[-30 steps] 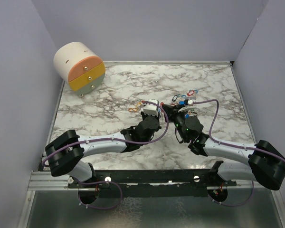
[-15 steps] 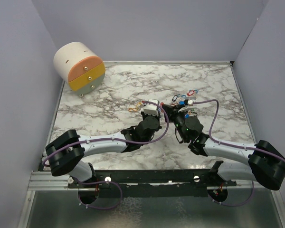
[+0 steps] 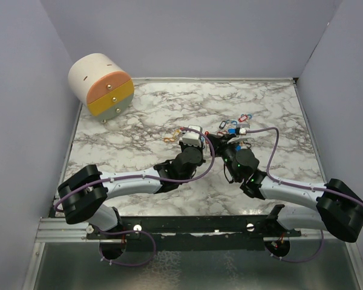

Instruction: Put the keys on the keyring

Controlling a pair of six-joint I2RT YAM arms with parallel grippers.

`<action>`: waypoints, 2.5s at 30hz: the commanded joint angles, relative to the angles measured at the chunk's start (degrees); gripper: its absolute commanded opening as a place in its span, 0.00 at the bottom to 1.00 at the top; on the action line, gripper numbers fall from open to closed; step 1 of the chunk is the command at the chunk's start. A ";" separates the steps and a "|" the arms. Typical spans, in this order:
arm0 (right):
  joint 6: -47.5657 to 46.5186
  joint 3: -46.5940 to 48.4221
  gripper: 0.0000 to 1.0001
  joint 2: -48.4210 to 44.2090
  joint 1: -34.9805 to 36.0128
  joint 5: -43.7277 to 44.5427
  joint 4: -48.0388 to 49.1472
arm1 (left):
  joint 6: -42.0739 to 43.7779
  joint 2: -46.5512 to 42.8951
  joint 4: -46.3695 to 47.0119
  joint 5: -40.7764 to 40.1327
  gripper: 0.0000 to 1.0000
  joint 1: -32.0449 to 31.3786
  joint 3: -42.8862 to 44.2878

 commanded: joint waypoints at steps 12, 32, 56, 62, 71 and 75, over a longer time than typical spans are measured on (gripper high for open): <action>0.53 -0.65 0.01 -1.24 0.12 -0.12 0.07 | 0.03 0.30 2.20 -0.50 0.00 0.64 1.93; 0.40 -0.68 0.01 -1.14 0.12 0.72 0.33 | -0.31 -0.84 2.42 0.60 0.00 0.66 0.82; 1.11 0.10 0.01 -0.44 0.12 3.02 0.25 | -1.46 -3.42 2.38 1.90 0.00 0.57 -1.87; 1.04 0.27 0.01 -0.18 0.12 3.24 0.33 | -1.45 -2.90 2.38 2.51 0.00 0.63 -1.50; 1.08 0.28 0.01 -0.32 0.12 3.22 0.33 | -1.56 -1.33 2.38 2.87 0.00 0.58 -0.67; 0.93 0.19 0.01 -0.52 0.12 3.15 0.33 | -1.55 -0.70 2.38 3.20 0.00 0.62 -0.27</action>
